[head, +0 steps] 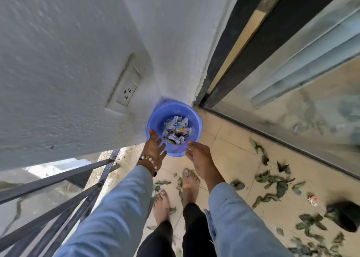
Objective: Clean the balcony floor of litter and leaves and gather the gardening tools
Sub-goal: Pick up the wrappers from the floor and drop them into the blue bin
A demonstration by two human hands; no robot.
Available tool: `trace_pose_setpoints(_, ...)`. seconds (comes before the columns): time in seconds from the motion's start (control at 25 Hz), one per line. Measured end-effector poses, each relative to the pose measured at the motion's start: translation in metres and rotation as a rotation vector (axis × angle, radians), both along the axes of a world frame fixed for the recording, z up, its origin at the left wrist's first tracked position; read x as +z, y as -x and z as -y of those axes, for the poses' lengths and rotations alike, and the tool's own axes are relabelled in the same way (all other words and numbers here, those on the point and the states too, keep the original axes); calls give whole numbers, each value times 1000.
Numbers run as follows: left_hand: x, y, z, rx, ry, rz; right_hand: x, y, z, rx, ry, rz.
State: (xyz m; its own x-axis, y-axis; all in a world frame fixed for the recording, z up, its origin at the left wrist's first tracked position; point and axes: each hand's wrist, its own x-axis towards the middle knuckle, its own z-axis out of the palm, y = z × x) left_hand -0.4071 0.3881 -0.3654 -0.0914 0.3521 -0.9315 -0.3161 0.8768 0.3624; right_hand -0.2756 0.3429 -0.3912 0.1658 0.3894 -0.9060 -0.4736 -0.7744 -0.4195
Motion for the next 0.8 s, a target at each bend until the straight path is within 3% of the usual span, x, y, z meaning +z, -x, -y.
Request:
trace_pose_setpoints(0.28, 148, -21, 37, -450, -16, -41, 166, -13, 53, -67, -92, 117)
trace_pose_setpoints(0.4, 188, -32, 64, -723, -215, -184, 221, -22, 94, -53, -92, 213)
trace_pose_setpoints(0.6, 230, -64, 111, -1321, -393, -398, 271, -49, 198, -95, -72, 467)
trace_pose_setpoints(0.8, 249, -128, 163, -1653, -546, -371, 298, -76, 285, -246, 47, 619)
